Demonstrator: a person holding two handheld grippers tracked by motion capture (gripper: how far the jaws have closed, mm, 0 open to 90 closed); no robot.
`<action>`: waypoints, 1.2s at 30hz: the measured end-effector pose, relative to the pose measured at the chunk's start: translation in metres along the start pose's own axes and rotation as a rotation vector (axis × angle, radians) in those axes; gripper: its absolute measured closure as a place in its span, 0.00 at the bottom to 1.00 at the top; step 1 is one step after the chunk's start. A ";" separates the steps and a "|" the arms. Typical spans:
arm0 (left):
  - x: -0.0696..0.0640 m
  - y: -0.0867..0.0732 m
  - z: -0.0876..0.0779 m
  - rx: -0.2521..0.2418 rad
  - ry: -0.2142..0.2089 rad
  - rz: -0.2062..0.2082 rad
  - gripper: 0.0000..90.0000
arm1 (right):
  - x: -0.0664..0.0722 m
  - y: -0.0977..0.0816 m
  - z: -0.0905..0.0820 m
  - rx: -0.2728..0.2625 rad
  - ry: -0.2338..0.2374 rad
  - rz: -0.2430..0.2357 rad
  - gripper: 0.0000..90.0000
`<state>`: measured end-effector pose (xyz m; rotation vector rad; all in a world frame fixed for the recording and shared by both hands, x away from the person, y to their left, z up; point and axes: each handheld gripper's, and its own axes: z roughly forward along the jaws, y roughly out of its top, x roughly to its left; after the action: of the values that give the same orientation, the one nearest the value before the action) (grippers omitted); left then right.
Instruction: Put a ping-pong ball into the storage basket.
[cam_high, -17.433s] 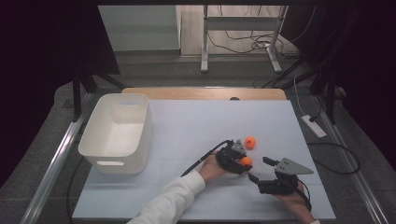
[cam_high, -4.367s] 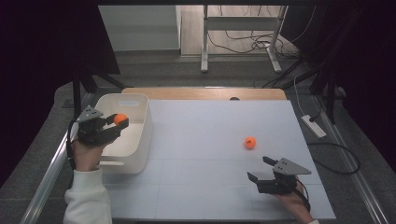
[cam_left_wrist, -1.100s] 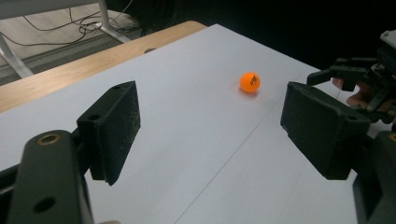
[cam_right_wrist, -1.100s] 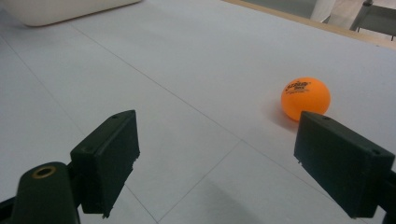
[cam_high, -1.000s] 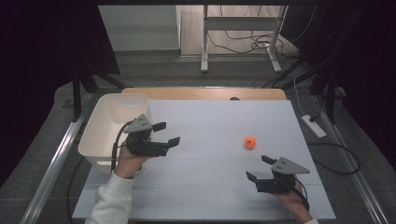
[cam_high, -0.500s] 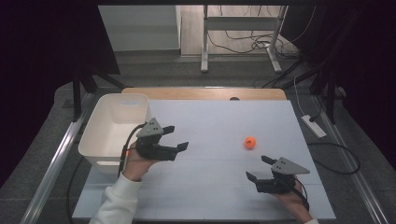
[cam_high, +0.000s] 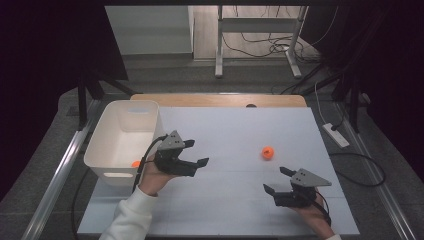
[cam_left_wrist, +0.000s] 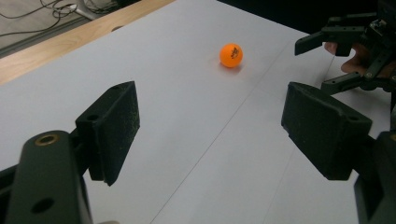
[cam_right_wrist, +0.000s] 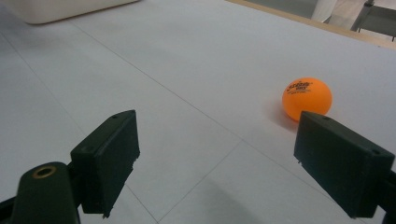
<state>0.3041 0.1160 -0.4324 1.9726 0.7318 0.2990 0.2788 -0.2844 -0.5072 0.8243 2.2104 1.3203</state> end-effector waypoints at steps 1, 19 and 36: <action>0.000 0.000 0.001 0.002 -0.001 0.001 0.22 | 0.000 0.000 0.000 0.001 -0.001 -0.001 0.16; -0.004 -0.004 0.016 0.037 -0.010 0.006 0.22 | 0.000 0.000 0.000 0.001 -0.002 -0.001 0.16; -0.011 -0.009 0.036 0.090 -0.037 0.025 0.22 | 0.000 0.000 0.000 0.001 -0.003 -0.004 0.16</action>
<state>0.3098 0.0862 -0.4569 2.0687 0.7076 0.2472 0.2787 -0.2842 -0.5070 0.8213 2.2097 1.3151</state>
